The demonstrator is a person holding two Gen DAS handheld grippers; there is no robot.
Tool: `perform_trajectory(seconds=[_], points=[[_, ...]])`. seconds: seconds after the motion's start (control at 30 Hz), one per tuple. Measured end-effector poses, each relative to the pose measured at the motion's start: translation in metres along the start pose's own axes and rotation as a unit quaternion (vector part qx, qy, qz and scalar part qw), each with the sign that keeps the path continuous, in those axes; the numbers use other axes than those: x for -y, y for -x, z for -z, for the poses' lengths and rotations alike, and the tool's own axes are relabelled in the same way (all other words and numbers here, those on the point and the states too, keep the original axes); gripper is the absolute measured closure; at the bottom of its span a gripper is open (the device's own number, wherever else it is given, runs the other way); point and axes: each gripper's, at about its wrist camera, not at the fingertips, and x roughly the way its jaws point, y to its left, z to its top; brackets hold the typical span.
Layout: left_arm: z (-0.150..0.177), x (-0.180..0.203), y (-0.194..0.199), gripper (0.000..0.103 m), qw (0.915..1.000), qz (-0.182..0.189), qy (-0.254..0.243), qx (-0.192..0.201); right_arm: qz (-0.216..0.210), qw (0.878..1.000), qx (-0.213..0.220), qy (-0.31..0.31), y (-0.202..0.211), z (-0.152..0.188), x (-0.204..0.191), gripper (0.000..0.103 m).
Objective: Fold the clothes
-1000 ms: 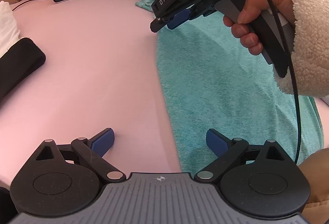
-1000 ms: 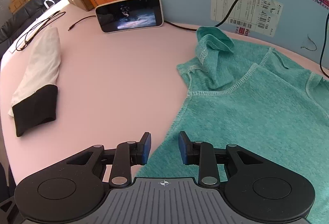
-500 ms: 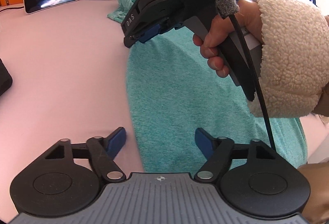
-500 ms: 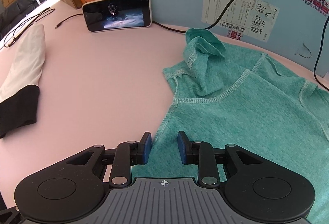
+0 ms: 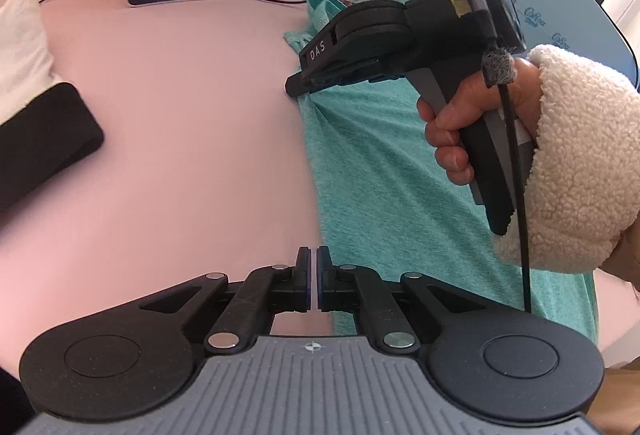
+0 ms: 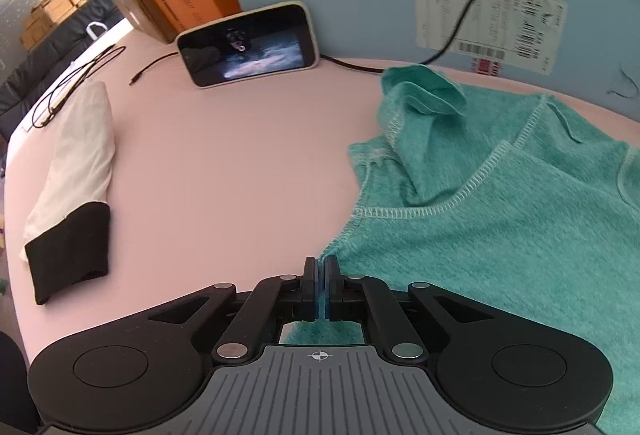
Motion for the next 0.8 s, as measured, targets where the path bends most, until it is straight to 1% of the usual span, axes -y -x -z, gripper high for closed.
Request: perform_trajectory(seconds=[0.07,0.17,0.27,0.37,0.4,0.43,0.47,0.5,0.57,0.63,0.73,0.8], points=[[0.0,-0.008,0.009,0.1,0.9999,-0.011,0.009,0.006,-0.015,1.0,-0.003,0.006,-0.008,-0.005,-0.014,0.099],[0.003,-0.019,0.016,0.1,0.9994,-0.018,0.03,0.009,-0.033,0.999,-0.006,0.008,-0.017,-0.009,-0.033,0.099],[0.007,-0.028,0.016,0.1,0.9989,-0.013,0.044,0.003,-0.047,0.999,-0.005,0.02,-0.022,-0.013,-0.052,0.099],[0.012,-0.032,0.014,0.095,0.9988,-0.012,0.047,-0.008,-0.039,0.999,-0.008,0.025,-0.028,-0.014,-0.059,0.099],[0.013,-0.032,0.012,0.089,0.9988,-0.011,0.046,-0.012,-0.041,0.999,-0.009,0.021,-0.028,-0.014,-0.057,0.097],[0.014,-0.032,0.01,0.077,0.9988,-0.008,0.045,-0.017,-0.046,0.999,-0.013,0.017,-0.027,-0.015,-0.055,0.094],[0.015,-0.031,0.009,0.072,0.9989,-0.006,0.042,-0.02,-0.05,0.999,-0.014,0.013,-0.025,-0.017,-0.053,0.094],[0.015,-0.029,0.009,0.065,0.9991,-0.005,0.037,-0.021,-0.051,0.999,-0.011,0.011,-0.021,-0.017,-0.05,0.094],[0.016,-0.026,0.008,0.063,0.9993,-0.003,0.028,-0.024,-0.05,0.999,-0.001,0.007,-0.011,-0.018,-0.045,0.09],[0.016,-0.024,0.006,0.06,0.9994,-0.001,0.022,-0.027,-0.044,0.999,0.007,-0.002,0.0,-0.019,-0.038,0.082],[0.018,-0.021,0.005,0.06,0.9994,0.001,0.011,-0.033,-0.043,0.999,0.017,-0.013,0.016,-0.015,-0.027,0.08],[0.02,-0.018,0.005,0.06,0.9993,0.008,0.006,-0.036,-0.05,0.999,0.014,-0.011,0.027,-0.01,-0.024,0.08]])
